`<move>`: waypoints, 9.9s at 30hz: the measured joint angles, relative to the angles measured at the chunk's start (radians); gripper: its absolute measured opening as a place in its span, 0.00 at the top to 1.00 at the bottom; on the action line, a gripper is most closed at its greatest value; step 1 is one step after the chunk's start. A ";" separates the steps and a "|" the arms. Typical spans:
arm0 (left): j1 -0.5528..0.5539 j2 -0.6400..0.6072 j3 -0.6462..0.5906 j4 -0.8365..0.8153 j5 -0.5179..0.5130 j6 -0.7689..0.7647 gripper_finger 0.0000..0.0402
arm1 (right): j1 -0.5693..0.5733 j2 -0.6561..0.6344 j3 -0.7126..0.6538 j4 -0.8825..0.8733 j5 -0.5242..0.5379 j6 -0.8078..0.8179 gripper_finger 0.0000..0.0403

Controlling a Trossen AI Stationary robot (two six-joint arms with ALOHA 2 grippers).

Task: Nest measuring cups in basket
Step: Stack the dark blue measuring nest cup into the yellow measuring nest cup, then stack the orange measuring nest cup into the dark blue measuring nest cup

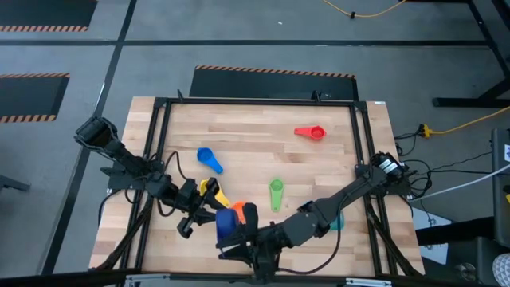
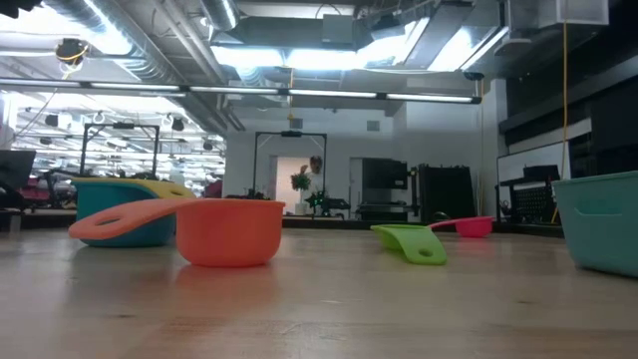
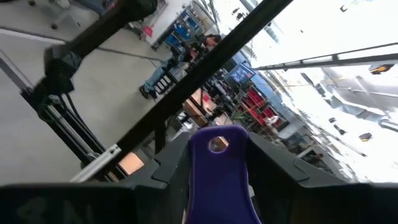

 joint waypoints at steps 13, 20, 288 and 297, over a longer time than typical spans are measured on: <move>0.021 0.000 0.000 0.001 -0.001 0.000 0.75 | -0.026 0.000 0.000 -0.002 -0.058 0.056 0.64; 0.021 0.000 0.000 0.001 -0.004 0.000 0.86 | -0.027 0.000 0.000 -0.003 -0.057 0.056 0.64; 0.263 0.430 0.537 -1.620 0.085 -0.219 0.60 | 0.310 -0.874 -1.370 0.172 0.255 0.949 0.48; 0.263 0.430 0.537 -1.620 0.088 -0.219 0.68 | 0.311 -0.874 -1.370 0.171 0.255 0.949 0.48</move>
